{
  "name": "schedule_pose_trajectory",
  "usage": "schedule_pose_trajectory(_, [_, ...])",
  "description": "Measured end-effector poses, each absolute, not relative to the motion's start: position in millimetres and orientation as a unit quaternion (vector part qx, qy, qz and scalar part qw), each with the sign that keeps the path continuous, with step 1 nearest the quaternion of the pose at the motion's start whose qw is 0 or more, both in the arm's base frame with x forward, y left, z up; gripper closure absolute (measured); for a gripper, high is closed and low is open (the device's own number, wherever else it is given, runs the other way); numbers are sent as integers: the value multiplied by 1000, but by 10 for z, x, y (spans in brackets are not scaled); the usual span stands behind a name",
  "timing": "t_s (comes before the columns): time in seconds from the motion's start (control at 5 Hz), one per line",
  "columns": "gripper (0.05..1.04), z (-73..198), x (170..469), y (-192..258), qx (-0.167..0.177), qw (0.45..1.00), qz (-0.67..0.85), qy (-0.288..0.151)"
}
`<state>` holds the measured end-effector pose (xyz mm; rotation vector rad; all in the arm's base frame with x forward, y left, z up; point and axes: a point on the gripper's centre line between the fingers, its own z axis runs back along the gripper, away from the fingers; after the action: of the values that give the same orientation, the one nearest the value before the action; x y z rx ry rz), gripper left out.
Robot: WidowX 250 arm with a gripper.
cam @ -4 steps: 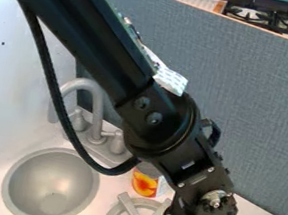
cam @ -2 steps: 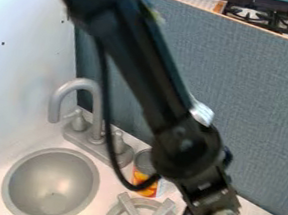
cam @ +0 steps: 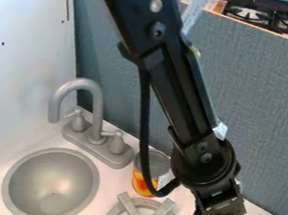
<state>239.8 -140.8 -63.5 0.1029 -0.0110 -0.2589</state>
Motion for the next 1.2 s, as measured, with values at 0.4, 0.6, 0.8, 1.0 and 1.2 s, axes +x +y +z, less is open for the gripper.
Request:
schedule_pose_trajectory(0.4, [83, -755, 2451, -1290, 65, 992, -107, 9])
schedule_pose_trajectory(0.6, [83, -914, 2481, -1300, 56, 993, -98, 23])
schedule_pose_trajectory(0.8, [139, -1034, 2559, -1336, 42, 994, -96, 31])
schedule_pose_trajectory(1.0, [349, -1032, 2582, -1372, 25, 995, -91, 27])
schedule_pose_trajectory(1.2, [367, -1032, 2561, -1388, 14, 996, -88, 20])
